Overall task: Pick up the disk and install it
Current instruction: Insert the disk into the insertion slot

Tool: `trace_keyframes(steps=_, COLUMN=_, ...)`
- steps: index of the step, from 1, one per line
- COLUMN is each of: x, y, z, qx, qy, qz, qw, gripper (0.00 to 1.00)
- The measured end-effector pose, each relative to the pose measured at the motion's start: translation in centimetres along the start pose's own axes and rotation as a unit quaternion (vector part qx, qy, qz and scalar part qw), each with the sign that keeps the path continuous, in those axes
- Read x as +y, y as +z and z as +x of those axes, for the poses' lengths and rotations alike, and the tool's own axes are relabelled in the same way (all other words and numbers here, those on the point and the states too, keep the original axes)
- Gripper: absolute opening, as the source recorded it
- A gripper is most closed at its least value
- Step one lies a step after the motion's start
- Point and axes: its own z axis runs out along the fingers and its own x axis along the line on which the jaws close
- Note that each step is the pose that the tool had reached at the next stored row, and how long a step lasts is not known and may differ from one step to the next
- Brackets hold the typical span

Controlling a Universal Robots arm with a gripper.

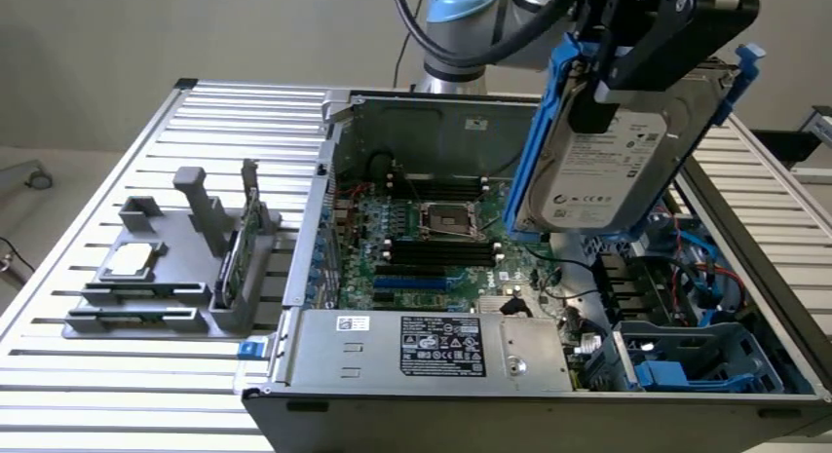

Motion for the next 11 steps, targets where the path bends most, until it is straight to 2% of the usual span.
trace_keyframes(steps=11, x=-2.85, y=0.08, z=3.4, qx=0.0, qy=0.0, qz=0.0, qw=1.0, gripper=0.33)
